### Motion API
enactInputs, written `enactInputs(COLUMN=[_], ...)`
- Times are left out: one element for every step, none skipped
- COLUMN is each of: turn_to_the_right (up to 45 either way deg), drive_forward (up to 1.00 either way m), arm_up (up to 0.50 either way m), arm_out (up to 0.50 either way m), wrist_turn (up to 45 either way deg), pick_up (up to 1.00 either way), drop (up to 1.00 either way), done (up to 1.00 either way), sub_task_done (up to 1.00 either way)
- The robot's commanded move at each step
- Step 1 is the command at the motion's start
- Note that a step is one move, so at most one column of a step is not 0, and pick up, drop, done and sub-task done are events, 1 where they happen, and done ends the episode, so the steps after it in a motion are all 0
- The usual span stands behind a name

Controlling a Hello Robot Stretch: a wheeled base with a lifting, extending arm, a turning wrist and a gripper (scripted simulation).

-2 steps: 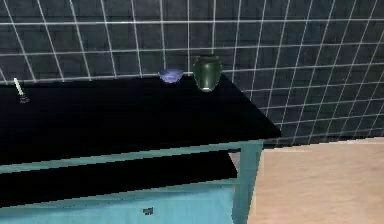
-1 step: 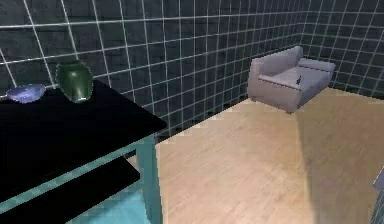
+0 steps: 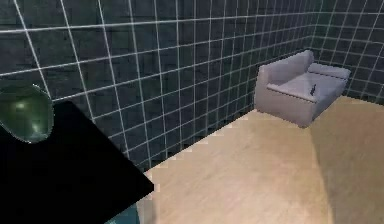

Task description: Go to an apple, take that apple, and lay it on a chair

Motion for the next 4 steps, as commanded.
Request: enactInputs(turn_to_the_right=[45.0, 0.0, 0.0, 3.0], drive_forward=[0.0, 0.45, 1.0, 0.0], arm_up=[0.0, 0.0, 0.0, 0.0], arm_out=[0.0, 0.0, 0.0, 0.0], wrist_turn=[0.0, 0.0, 0.0, 0.0], pick_up=[0.0, 0.0, 0.0, 0.0], drop=[0.0, 0.0, 0.0, 0.0], done=[0.0, 0.0, 0.0, 0.0], sub_task_done=[0.0, 0.0, 0.0, 0.0])
